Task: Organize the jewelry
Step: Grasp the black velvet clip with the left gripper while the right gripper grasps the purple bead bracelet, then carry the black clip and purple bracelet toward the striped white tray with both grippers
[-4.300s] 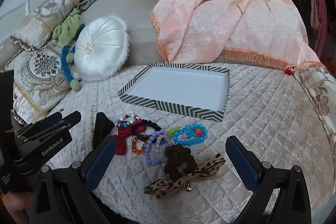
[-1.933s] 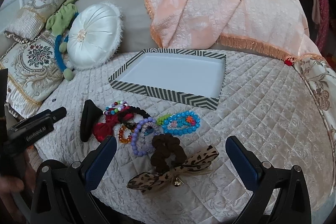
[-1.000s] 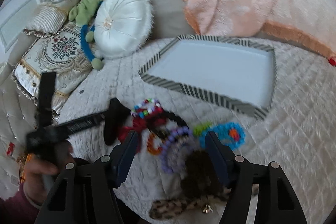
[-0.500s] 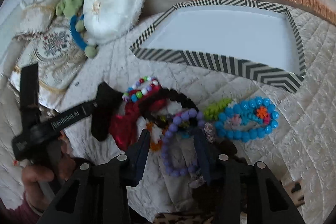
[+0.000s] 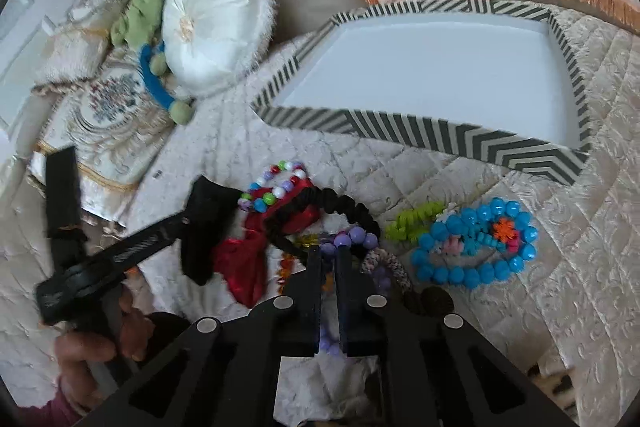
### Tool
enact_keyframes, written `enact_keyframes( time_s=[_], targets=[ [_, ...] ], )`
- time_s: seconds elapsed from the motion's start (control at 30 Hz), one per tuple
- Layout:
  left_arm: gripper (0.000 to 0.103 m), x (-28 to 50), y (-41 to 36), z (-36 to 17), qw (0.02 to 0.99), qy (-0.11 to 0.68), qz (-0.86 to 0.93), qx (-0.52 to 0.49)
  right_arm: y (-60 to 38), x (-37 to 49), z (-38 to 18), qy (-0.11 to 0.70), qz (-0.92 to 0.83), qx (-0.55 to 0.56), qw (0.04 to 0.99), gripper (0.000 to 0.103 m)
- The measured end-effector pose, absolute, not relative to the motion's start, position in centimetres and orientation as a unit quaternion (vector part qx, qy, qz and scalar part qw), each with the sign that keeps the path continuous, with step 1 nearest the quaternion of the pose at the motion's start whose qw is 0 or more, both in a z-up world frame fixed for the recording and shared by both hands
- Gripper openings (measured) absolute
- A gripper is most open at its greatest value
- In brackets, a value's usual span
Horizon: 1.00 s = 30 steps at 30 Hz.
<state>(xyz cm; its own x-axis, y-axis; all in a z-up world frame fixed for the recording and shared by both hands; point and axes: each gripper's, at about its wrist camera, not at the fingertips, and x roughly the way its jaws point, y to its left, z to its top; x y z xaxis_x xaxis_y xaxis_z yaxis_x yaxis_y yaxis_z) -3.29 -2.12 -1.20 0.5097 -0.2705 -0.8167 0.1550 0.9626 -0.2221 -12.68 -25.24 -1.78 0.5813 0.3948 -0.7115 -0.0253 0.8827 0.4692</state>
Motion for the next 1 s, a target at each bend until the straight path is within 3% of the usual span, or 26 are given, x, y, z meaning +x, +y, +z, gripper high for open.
enact_keyframes(
  time_s=[0.17,0.53,0.73,0.93,1.0],
  targets=[
    [0.015,-4.0,-1.7,0.1,0.875,0.464,-0.123,-0.062,-25.6,-13.9,-0.1,0.428,0.124,0.208,0.871,0.006],
    [0.014,-5.5,-1.3,3.2,0.890,0.433,-0.134,-0.060,-25.5,-15.3,4.9,0.380,0.141,0.200,0.892,0.004],
    [0.014,-5.7,-1.5,2.8,0.887,0.439,-0.132,-0.058,-23.5,-14.0,2.1,0.450,0.152,0.196,0.858,0.005],
    [0.014,-5.6,-1.2,2.2,0.887,0.442,-0.123,-0.055,-20.8,-13.7,-2.1,0.496,0.169,0.195,0.829,0.024],
    [0.014,-5.6,-1.1,2.1,0.887,0.441,-0.121,-0.057,-20.9,-13.4,-2.9,0.504,0.144,0.190,0.830,0.025]
  ],
)
